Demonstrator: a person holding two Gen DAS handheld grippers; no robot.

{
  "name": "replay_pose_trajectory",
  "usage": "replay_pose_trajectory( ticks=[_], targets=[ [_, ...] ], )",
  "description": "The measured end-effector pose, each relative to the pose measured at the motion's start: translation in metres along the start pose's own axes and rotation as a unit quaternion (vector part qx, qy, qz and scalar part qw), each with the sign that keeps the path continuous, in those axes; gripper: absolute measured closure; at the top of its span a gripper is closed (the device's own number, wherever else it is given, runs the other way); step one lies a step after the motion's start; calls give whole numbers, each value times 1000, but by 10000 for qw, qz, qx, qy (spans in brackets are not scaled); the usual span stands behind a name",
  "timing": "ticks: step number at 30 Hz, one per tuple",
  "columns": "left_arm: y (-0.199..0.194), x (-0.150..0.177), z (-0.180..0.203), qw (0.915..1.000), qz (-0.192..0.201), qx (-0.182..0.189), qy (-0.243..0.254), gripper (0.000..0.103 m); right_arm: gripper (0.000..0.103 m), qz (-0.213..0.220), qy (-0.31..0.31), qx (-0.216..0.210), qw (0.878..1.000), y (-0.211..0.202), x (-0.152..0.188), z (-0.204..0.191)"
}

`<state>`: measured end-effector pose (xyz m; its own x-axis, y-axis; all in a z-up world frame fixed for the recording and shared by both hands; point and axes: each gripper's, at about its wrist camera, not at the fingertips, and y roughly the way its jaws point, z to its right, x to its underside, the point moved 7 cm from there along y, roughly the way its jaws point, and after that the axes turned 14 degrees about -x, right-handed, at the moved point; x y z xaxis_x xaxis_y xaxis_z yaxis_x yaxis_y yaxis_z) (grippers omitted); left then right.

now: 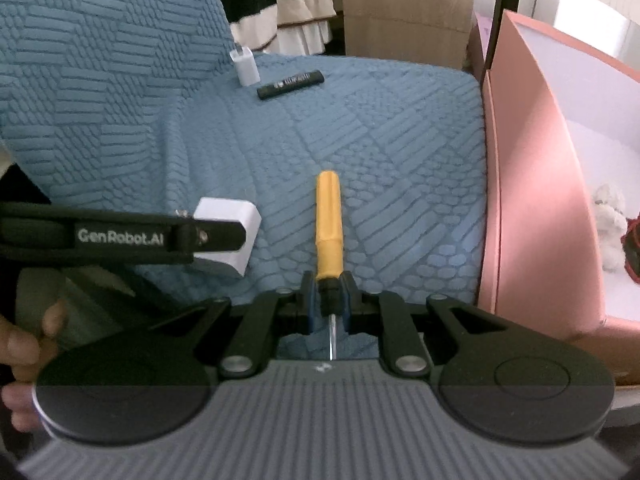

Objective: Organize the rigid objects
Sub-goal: 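Grasp the white charger with the left gripper while the right lifts the screwdriver, then carry the charger and screwdriver with both grippers over the pink box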

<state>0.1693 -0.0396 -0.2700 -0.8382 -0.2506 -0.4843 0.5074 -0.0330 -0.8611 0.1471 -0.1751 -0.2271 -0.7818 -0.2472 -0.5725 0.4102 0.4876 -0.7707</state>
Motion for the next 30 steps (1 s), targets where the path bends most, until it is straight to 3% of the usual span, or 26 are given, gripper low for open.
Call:
replay_pose_trajectory(
  ticks=[5,13,19,23,30],
  targets=[
    [0,-1,0,10000,-4,37,-32,40,75,92,-63,-41,9999,2,-5,-1],
    [3,-4,-4,9999,4,-20,-137,40,75,109,-201,-72,9997,18,-13,-8],
    [5,-6,-8,9997,0,-39,-239,40,75,5,-286,242,9993,28,-11,-3],
    [5,-8,-8,9996,-3,-11,-287,40,84,-55,-381,359,9986,34,-9,0],
    [11,-8,-7,9994,-61,28,-353,40,84,2,-581,459,9973,32,-10,-4]
  ],
)
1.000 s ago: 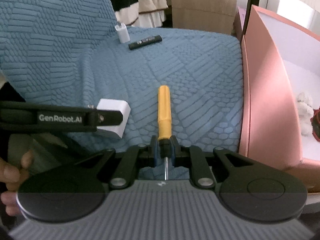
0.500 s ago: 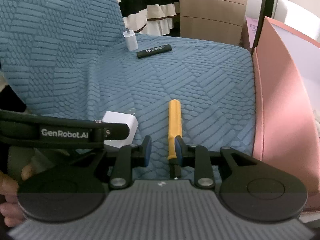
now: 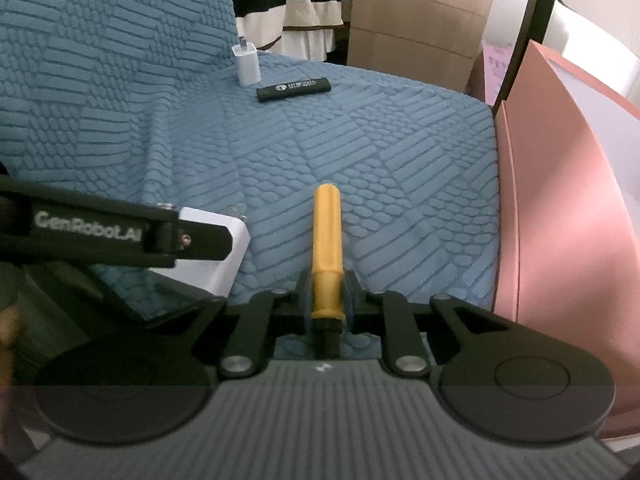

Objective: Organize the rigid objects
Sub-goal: 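Carry the charger and screwdriver with both grippers over the pink box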

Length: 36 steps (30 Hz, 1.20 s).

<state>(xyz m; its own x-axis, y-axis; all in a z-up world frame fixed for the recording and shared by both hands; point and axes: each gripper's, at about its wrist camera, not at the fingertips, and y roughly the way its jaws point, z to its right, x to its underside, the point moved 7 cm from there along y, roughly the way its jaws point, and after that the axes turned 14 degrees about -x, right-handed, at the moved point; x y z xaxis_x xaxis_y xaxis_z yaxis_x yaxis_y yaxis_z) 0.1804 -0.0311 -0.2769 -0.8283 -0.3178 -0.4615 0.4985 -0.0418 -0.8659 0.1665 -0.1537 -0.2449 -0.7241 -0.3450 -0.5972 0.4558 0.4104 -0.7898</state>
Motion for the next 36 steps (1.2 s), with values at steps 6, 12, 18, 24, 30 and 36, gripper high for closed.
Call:
replay_pose_trajectory(
  ticks=[6,12,18,24,30,36],
  targets=[
    [4,2,8,9996,41,-84,248,40,84,-25,54,108,9999,2,0,7],
    [8,3,10,9993,105,-141,315,40,83,-99,31,113,9999,7,5,8],
    [10,2,17,9977,218,-323,563,40,83,13,54,118,9999,6,6,9],
    [13,-1,21,9968,259,-425,632,44,83,64,141,144,9998,3,6,10],
    [10,-5,24,9978,235,-248,577,45,83,211,259,131,9994,-6,-3,13],
    [-3,-15,23,9983,276,-62,513,45,83,318,442,148,9984,-16,-12,14]
  ],
)
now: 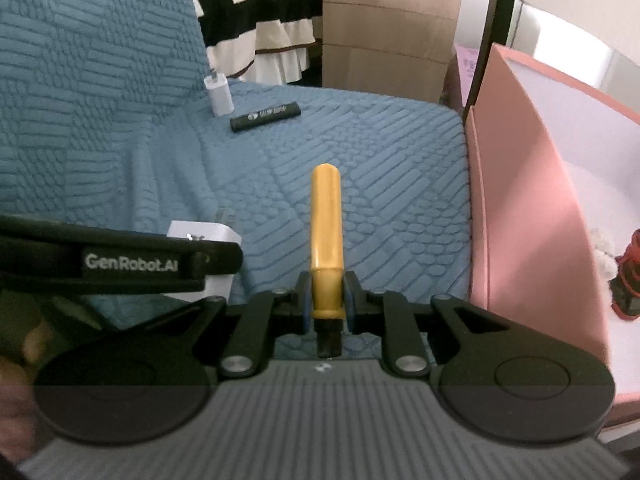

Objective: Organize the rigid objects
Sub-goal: 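Carry the charger and screwdriver with both grippers over the pink box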

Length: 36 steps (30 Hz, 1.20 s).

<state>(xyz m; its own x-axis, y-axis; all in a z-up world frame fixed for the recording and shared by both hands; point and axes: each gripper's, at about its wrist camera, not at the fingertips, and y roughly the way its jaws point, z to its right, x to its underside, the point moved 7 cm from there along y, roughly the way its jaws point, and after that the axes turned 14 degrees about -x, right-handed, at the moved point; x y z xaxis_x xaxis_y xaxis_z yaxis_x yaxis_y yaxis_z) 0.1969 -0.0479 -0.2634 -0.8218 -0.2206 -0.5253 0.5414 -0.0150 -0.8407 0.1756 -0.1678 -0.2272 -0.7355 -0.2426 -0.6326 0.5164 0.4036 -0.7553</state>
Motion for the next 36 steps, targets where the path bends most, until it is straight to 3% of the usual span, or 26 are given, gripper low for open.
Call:
replay_pose_trajectory(
  ticks=[12,24,36],
  targets=[
    [-17,-10,-2,9996,-126,234,7,45,84,307,622,196,9974,-27,-21,10],
    [-46,-37,-7,9990,-15,451,12,45,84,495,712,433,9953,-64,-36,5],
    [-79,-53,5,9989,59,469,-1,45,84,459,776,158,9958,-90,-49,-4]
  ],
)
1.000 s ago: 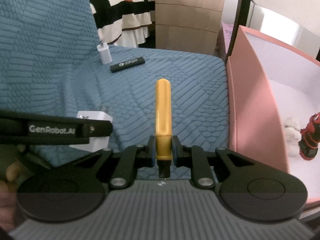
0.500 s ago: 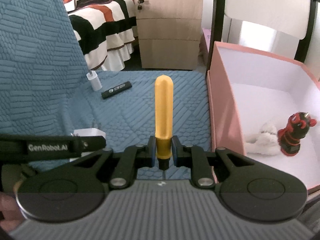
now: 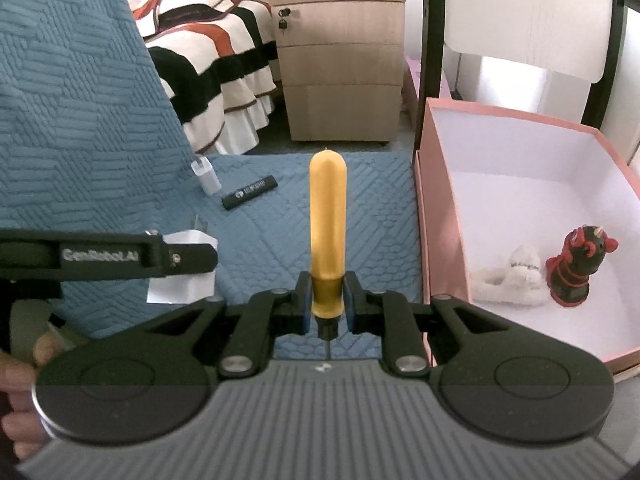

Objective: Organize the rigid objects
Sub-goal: 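Carry the charger and screwdriver with both grippers over the pink box, then open both grippers to drop the charger and screwdriver into the box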

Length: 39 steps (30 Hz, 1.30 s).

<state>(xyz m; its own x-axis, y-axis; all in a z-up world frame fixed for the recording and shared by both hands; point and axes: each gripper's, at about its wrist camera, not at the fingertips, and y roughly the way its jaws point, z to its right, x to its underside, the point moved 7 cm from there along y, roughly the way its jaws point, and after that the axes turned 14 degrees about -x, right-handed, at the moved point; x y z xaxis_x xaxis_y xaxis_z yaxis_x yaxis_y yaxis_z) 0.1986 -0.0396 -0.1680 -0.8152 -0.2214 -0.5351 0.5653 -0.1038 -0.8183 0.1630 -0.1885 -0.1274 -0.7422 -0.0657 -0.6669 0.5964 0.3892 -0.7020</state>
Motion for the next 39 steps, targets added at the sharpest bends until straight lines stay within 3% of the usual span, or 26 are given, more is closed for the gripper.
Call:
replay_pose_trajectory(
  ticks=[12,26,39],
  targets=[
    [-28,-35,41,9997,108,163,-152,45,84,130,103,-104,9998,-36,-42,22],
    [-50,-79,126,9974,393,581,176,45,84,799,241,27,9965,-91,-95,68],
    [-59,-76,210,9958,480,658,407,45,84,958,429,144,9944,-122,-100,130]
  ],
)
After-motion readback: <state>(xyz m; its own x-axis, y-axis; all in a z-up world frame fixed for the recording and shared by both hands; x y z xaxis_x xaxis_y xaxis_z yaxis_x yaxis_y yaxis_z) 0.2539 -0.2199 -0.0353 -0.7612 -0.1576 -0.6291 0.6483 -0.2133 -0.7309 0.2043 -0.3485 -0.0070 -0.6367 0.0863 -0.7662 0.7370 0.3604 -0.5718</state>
